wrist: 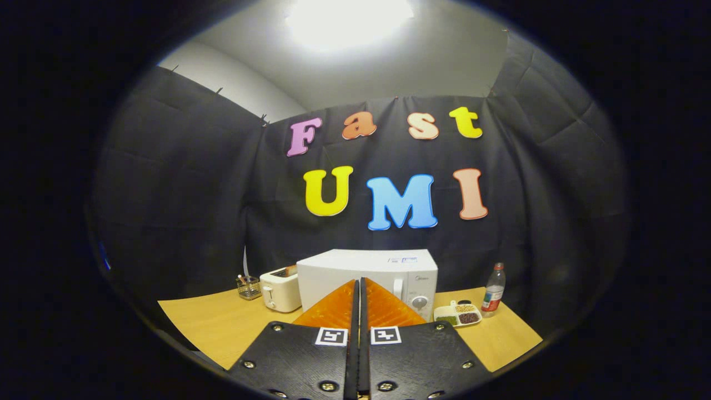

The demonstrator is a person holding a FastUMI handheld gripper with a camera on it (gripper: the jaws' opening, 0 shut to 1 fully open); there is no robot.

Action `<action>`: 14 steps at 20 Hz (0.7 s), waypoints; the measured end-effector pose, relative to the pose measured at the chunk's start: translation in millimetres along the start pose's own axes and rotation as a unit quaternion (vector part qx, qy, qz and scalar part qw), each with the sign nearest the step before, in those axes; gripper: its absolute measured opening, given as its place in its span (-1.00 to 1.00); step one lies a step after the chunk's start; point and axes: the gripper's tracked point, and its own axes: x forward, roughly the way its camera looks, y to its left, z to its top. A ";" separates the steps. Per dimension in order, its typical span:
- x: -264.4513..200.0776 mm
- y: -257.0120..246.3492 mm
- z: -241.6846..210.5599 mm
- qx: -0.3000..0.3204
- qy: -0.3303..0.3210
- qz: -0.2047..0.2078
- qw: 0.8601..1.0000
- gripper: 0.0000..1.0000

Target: Open the microwave, put the food inside, and close the microwave door.

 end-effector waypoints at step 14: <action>-48.9 -26.2 33.6 0.001 -0.010 0.020 1.000 0.42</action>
